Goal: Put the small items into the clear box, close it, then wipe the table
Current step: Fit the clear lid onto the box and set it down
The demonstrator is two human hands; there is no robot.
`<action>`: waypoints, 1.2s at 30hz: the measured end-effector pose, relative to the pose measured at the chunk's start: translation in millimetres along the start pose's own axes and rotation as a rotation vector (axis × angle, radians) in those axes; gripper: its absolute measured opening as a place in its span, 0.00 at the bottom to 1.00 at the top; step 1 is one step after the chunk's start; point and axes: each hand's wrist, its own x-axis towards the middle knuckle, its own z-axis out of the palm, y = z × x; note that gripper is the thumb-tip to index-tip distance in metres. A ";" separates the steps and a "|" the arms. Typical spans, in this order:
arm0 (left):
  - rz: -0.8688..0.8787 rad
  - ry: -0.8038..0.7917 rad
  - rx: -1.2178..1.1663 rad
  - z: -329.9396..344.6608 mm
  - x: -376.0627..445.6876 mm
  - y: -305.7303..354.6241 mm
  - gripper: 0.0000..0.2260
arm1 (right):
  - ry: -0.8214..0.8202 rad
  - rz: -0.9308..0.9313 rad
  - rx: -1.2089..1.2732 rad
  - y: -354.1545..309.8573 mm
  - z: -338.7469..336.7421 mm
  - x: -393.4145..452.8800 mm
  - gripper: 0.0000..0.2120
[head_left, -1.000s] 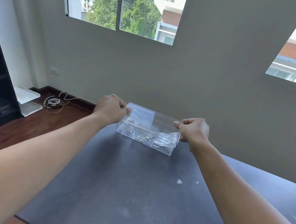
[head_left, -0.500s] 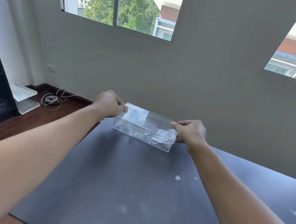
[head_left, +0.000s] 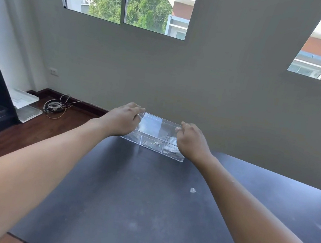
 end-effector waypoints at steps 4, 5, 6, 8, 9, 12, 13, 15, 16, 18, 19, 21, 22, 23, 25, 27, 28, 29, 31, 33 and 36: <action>0.006 0.054 -0.037 3.0 -2.7 -1.6 0.21 | -0.075 -0.087 -0.084 0.9 0.5 -1.7 0.27; 0.005 0.055 -0.038 2.9 -2.5 -1.8 0.21 | -0.079 -0.109 -0.105 1.9 0.2 -2.0 0.28; 0.004 0.052 -0.036 2.4 -2.2 -2.1 0.21 | -0.097 -0.132 -0.131 2.8 -0.9 -2.6 0.28; -0.007 0.038 -0.042 1.7 -1.2 -3.5 0.21 | -0.127 -0.179 -0.154 5.3 -2.6 -3.4 0.32; -0.016 0.031 -0.058 1.8 -0.7 -4.1 0.21 | -0.140 -0.192 -0.142 7.0 -3.2 -4.3 0.36; -0.033 0.022 -0.120 4.2 0.4 -4.2 0.20 | -0.210 -0.218 -0.154 10.4 -6.8 -5.4 0.50; -0.032 0.025 -0.130 5.1 1.1 -4.2 0.19 | -0.222 -0.232 -0.186 10.0 -8.8 -6.2 0.55; -0.025 0.045 -0.140 5.7 2.8 -4.7 0.18 | -0.215 -0.254 -0.220 9.5 -11.9 -3.2 0.60; -0.022 0.054 -0.145 5.7 3.4 -5.2 0.17 | -0.215 -0.261 -0.218 9.3 -13.3 -1.2 0.60; -0.010 0.068 -0.151 5.7 5.1 -6.1 0.16 | -0.232 -0.266 -0.217 9.7 -15.6 2.4 0.59; -0.006 0.073 -0.150 5.9 6.2 -6.5 0.16 | -0.249 -0.264 -0.218 9.9 -16.5 3.7 0.58; -0.008 0.082 -0.147 6.2 9.2 -7.1 0.15 | -0.266 -0.262 -0.214 10.2 -17.7 4.3 0.57; -0.011 0.083 -0.149 6.4 10.4 -7.2 0.15 | -0.261 -0.266 -0.214 11.1 -16.6 4.4 0.57; -0.018 0.078 -0.157 7.5 11.6 -7.7 0.15 | -0.251 -0.273 -0.220 12.1 -14.8 3.8 0.57; -0.036 0.068 -0.191 10.2 11.9 -8.4 0.16 | -0.226 -0.286 -0.240 14.2 -9.7 2.0 0.56; -0.047 0.068 -0.219 12.8 10.6 -9.0 0.17 | -0.215 -0.294 -0.256 15.7 -5.0 0.1 0.56; -0.049 0.068 -0.227 13.2 9.9 -8.9 0.18 | -0.214 -0.297 -0.263 15.6 -4.1 -0.6 0.55; -0.050 0.066 -0.232 13.5 9.4 -8.9 0.18 | -0.213 -0.294 -0.260 15.2 -3.6 -0.6 0.54; -0.050 0.063 -0.242 14.4 8.5 -8.9 0.20 | -0.213 -0.273 -0.203 15.0 -3.1 -0.1 0.48; -0.062 0.067 -0.253 16.5 6.9 -9.1 0.20 | -0.210 -0.251 -0.141 16.6 -1.1 0.5 0.40; -0.072 0.079 -0.254 17.4 4.2 -6.9 0.22 | -0.201 -0.248 -0.152 18.1 2.0 1.6 0.33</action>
